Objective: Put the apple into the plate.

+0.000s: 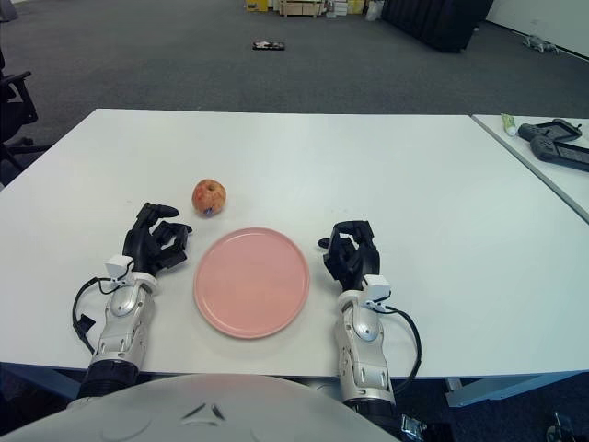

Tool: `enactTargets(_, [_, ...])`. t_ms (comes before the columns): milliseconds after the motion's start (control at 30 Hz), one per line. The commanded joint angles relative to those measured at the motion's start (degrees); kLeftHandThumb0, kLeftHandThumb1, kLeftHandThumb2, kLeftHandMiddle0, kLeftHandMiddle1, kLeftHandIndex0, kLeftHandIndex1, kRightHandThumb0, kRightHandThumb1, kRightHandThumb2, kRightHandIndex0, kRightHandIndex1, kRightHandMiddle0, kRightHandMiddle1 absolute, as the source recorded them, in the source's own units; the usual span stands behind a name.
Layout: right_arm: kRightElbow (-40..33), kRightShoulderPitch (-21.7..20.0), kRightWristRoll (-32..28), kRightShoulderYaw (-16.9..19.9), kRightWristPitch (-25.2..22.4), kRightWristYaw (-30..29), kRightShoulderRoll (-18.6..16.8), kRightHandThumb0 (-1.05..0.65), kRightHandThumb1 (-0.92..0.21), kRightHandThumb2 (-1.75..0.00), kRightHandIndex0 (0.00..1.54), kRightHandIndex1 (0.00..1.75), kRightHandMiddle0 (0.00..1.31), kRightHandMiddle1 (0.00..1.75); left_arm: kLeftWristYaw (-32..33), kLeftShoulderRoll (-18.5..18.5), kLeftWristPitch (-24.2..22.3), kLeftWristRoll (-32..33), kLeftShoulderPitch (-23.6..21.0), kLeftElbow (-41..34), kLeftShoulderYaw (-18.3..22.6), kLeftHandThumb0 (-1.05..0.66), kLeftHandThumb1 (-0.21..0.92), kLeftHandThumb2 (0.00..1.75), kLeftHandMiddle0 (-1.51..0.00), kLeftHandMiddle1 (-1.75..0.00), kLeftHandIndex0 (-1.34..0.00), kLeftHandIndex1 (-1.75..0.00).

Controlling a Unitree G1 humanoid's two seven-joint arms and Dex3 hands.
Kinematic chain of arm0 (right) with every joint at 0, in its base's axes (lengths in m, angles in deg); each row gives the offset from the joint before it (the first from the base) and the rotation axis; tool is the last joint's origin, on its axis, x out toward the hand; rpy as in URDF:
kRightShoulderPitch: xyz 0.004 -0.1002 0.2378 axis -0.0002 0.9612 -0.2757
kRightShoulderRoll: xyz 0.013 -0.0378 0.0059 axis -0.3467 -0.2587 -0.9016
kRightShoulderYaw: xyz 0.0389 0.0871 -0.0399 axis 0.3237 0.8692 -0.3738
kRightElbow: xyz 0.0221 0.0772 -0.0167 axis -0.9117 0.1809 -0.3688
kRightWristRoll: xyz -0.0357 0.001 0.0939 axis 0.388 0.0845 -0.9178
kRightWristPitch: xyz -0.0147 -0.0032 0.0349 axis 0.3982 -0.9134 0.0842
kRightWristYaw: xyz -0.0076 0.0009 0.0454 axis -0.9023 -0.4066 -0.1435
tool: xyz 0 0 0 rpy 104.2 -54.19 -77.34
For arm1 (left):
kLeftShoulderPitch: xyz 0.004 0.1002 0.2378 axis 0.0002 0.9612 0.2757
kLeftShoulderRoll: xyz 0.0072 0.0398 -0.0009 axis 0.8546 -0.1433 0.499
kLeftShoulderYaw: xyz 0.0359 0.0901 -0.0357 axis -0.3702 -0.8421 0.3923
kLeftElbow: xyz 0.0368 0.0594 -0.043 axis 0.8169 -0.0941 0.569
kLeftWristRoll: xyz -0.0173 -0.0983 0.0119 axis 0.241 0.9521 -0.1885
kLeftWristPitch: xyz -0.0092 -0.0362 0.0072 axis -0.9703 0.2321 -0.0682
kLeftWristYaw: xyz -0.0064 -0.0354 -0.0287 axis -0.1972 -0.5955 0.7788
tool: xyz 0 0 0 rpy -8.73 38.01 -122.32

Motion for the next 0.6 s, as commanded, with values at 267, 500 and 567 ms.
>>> enactTargets(267, [0.1, -0.5, 0.0, 0.2, -1.0, -0.6, -2.1, -0.37, -0.77, -0.74, 0.53, 1.38, 0.28, 1.75, 0.7, 0.1, 1.1, -1.3, -1.3, -2.2, -0.5, 0.0, 0.41, 1.12, -0.64, -1.45, -0.39, -1.75])
enactTargets(500, [0.6, -1.0, -0.1, 0.3, -1.1, -0.7, -1.9, -0.37, -0.76, -0.76, 0.53, 1.39, 0.29, 1.75, 4.1, 0.7, 1.3, -6.6, -3.0, -6.3, -1.4, -0.01, 0.38, 1.19, -0.63, -1.54, -0.38, -1.75])
enactTargets(567, [0.8, -1.0, -0.2, 0.3, -1.0, -0.6, -1.9, -0.37, -0.75, -0.76, 0.53, 1.39, 0.29, 1.75, 4.9, 0.8, 1.2, -7.7, -3.5, -6.9, -1.5, -0.01, 0.37, 1.21, -0.64, -1.56, -0.38, -1.75])
